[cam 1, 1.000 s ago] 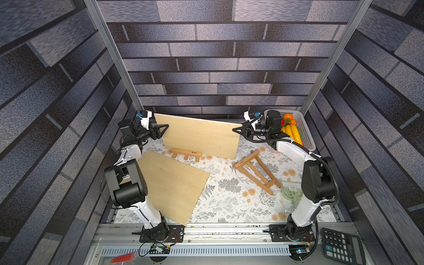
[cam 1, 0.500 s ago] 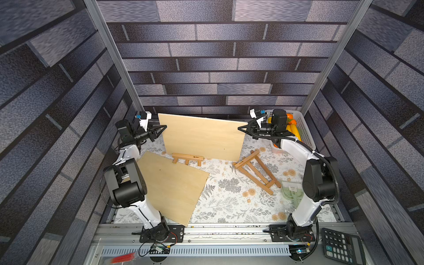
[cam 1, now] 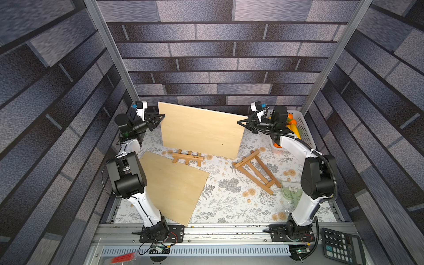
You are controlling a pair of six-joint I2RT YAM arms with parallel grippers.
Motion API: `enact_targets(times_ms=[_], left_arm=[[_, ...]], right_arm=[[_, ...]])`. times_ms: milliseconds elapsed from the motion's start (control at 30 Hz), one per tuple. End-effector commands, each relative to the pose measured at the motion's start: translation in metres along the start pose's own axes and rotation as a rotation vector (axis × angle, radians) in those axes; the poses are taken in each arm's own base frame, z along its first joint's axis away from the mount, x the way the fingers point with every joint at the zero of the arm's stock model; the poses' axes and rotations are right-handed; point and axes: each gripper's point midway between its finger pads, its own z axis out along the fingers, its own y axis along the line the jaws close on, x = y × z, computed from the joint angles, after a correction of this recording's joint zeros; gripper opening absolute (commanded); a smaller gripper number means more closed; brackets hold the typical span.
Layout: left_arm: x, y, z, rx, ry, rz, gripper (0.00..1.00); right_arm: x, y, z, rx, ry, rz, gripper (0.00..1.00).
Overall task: Assemble the easel
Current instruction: Pick up the drawing board from the easel, then place the drawing board on the drawing board.
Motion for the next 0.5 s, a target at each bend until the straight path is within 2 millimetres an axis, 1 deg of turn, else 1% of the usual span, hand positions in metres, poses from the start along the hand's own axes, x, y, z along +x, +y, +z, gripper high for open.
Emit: enact_targets(times_ms=[0, 133, 167, 233, 267, 333, 400, 467], left_arm=[[-0.052, -0.041, 0.028, 0.04, -0.034, -0.014, 0.0], [-0.062, -0.051, 0.024, 0.0, -0.022, -0.077, 0.0], [-0.06, -0.054, 0.023, -0.019, -0.01, -0.118, 0.0], [-0.05, -0.063, 0.022, -0.039, 0.022, -0.179, 0.0], [-0.045, -0.072, 0.022, -0.05, 0.039, -0.203, 0.0], [-0.025, -0.087, 0.023, -0.067, 0.072, -0.245, 0.0], [0.007, -0.103, 0.026, -0.08, 0.109, -0.319, 0.0], [0.034, -0.117, 0.029, -0.084, 0.141, -0.382, 0.0]], right_arm=[[-0.054, 0.038, 0.025, -0.057, -0.074, -0.194, 0.0], [-0.066, 0.048, 0.023, -0.074, -0.09, -0.117, 0.0], [-0.067, 0.051, 0.022, -0.073, -0.089, -0.091, 0.0], [-0.061, 0.058, 0.021, -0.077, -0.073, -0.024, 0.0], [-0.054, 0.06, 0.02, -0.074, -0.064, 0.019, 0.0], [-0.037, 0.065, 0.017, -0.064, -0.04, 0.101, 0.0], [-0.015, 0.069, 0.013, -0.036, -0.005, 0.189, 0.0], [0.009, 0.074, 0.009, -0.024, 0.033, 0.269, 0.0]])
